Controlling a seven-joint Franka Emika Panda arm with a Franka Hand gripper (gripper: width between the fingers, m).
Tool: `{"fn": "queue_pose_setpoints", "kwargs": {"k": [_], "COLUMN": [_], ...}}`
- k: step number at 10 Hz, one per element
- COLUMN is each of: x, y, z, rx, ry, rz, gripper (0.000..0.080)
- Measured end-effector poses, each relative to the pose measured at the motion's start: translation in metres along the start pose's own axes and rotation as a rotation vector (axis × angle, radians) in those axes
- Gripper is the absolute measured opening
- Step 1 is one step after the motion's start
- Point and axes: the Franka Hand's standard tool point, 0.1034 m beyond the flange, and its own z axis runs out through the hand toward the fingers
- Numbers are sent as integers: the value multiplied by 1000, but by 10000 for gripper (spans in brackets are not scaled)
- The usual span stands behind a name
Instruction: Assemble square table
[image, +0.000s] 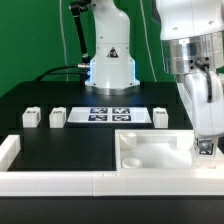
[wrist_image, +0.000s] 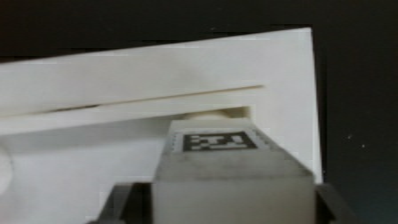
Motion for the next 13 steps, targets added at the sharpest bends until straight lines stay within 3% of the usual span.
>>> {"fn": "queue_pose_setpoints", "kwargs": {"k": [5,6,7,8,9,11,12,13], "x": [2,2,2,1,0,-4,-9,-8], "y": [-1,-1,0,0,2,9,6,4], "z": [-1,-1,0,-2,-12,-46,-56,-53], "rx": [5,5,4,6,11,16,-1,8], "ry": [8,10,11,10,3,-22,-31,-30], "rz": [249,256,244,228,197,162,155,154], "gripper": [293,322,468,468,605,642,647,647]}}
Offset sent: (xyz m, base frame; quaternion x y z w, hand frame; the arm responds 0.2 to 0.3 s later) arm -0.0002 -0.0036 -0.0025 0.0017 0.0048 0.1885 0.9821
